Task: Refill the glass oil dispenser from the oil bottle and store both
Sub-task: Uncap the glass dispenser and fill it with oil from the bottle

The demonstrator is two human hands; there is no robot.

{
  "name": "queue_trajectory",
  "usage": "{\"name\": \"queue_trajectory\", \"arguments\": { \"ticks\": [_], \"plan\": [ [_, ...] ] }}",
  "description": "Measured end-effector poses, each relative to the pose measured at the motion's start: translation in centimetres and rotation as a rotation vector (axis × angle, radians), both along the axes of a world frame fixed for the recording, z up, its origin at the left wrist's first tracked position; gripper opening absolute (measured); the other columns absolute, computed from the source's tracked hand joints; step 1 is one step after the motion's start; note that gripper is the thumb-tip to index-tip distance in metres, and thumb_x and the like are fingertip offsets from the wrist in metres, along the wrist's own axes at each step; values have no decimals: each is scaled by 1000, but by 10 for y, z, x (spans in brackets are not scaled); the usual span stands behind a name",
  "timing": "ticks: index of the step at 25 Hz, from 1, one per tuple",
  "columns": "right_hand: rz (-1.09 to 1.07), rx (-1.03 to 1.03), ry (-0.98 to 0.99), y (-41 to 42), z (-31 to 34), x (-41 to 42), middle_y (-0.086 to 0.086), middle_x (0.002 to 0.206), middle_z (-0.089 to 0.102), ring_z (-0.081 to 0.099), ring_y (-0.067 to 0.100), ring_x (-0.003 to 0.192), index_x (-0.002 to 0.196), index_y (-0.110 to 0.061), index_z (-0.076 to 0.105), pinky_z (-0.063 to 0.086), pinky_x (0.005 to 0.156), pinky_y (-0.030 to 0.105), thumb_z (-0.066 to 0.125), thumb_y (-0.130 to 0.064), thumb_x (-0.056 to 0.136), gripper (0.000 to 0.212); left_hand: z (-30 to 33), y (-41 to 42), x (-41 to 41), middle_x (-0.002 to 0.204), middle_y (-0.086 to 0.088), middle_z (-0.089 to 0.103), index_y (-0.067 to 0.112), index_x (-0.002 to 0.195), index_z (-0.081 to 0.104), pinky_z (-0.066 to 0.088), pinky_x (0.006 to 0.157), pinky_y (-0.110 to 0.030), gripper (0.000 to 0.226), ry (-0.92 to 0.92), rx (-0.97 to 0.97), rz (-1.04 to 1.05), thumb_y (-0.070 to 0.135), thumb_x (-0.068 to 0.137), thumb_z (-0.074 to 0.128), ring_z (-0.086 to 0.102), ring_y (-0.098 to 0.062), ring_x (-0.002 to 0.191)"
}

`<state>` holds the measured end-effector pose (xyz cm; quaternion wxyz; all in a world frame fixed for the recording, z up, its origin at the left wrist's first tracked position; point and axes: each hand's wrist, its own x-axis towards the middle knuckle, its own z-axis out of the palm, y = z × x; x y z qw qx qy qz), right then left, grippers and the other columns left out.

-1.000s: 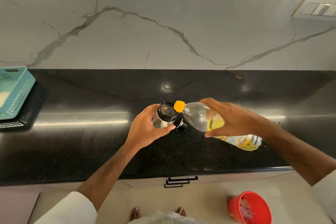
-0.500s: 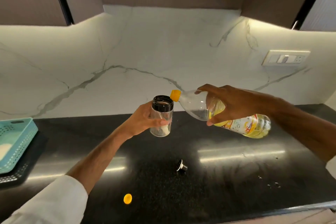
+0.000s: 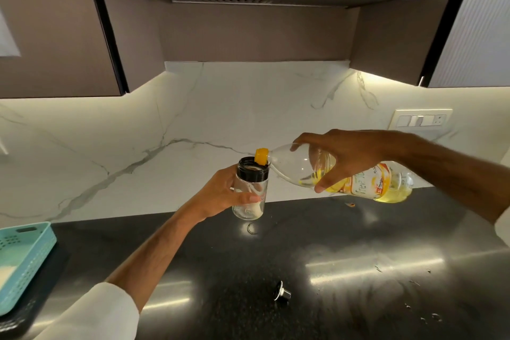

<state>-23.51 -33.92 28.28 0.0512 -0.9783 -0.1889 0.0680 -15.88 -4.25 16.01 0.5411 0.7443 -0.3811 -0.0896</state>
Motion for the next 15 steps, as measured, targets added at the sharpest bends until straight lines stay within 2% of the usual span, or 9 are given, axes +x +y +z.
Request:
{"name": "queue_trajectory", "arguments": {
  "ticks": [4,9,12,15],
  "plan": [
    [27,-46,10,3,14,8,-10,113,67,72,18,96,142,-46,32,63,87,36,80,-67,73,87,5,0,5,120,5,72,37,119,60,55,101,-41,78,-13,-5,1,75,53,82,67,-19,116],
    [31,-74,-9,6,24,15,-9,113,68,73,20,94,146,-40,34,63,85,32,82,-57,78,85,10,1,9,112,13,74,39,117,61,54,91,-25,82,-22,-28,15,80,48,81,68,-13,113],
    [36,-91,-21,8,27,18,-9,114,68,73,21,93,145,-39,34,63,84,31,82,-56,78,84,11,2,12,113,11,74,37,117,61,55,94,-29,82,-21,-41,20,77,49,82,68,-15,113],
    [37,-101,-21,9,32,21,-7,114,68,74,22,92,145,-39,34,64,84,33,82,-55,78,83,12,3,15,111,14,74,37,117,61,55,98,-34,72,-27,-35,16,66,56,85,68,-13,112]
  ]
}}
